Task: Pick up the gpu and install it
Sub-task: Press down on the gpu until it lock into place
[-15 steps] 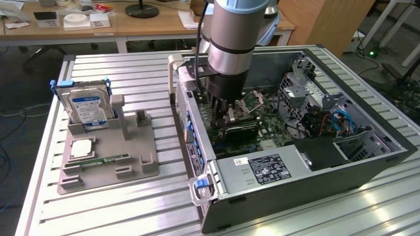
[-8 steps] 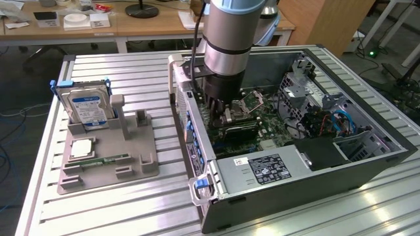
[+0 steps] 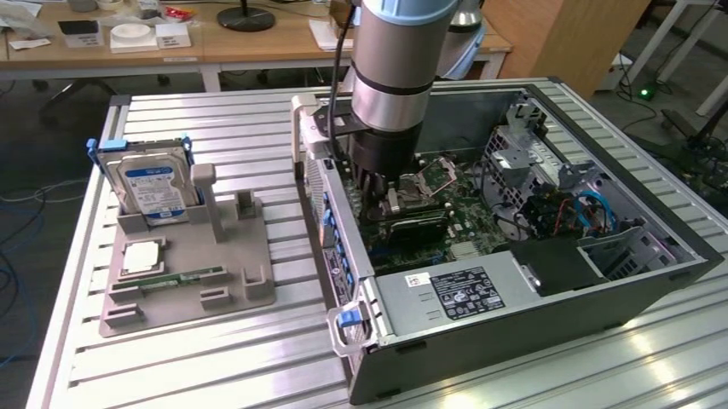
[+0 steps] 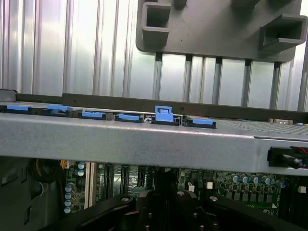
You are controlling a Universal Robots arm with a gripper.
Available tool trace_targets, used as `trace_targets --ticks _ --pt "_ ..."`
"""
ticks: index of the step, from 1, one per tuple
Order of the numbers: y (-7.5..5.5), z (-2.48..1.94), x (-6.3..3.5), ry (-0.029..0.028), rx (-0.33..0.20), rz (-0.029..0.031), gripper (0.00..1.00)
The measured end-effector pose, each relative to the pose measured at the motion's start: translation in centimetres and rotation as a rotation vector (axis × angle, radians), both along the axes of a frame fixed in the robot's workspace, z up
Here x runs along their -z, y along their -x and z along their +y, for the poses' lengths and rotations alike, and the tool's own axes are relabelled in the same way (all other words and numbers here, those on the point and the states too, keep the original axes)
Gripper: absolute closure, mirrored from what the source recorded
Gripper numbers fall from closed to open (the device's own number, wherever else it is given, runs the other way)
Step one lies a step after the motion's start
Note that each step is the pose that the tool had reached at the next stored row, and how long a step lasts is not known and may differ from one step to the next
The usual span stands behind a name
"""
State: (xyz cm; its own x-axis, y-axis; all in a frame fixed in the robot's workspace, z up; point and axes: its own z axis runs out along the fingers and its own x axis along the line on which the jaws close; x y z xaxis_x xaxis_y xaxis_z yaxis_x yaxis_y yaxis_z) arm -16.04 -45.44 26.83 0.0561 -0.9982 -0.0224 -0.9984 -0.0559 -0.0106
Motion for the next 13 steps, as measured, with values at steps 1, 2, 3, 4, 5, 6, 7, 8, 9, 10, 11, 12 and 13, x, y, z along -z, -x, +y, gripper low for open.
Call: trace_targets --ticks 1,2,3,4,5,6,7,8,9,10,11,12,13 --pt "0.0 0.0 0.01 0.0001 0.0 0.0001 0.89" --pt "0.01 -0.01 0.03 0.0002 0.0 0.0001 0.89" --pt "0.01 -0.01 0.06 0.0001 0.0 0.0001 0.89" --pt "0.01 0.0 0.1 0.0 0.0 0.0 0.89" --pt "0.01 0.0 0.14 0.0 0.0 0.0 0.89" --pt "0.0 0.0 0.18 -0.0001 0.0 0.0 0.89" --pt "0.01 0.0 0.23 -0.0001 0.0 0.0 0.89" --pt "0.01 0.0 0.27 -0.0001 0.0 0.0001 0.89" --pt "0.01 0.0 0.32 0.0 0.0 0.0003 0.89" --pt "0.01 0.0 0.39 0.0 0.0 0.0004 0.89" --pt "0.01 0.0 0.43 0.0003 0.0 0.0008 0.89" --pt "0.01 0.0 0.47 0.0006 0.0 0.0012 0.89" --pt "0.02 -0.01 0.52 0.0007 0.0 0.0016 0.89"
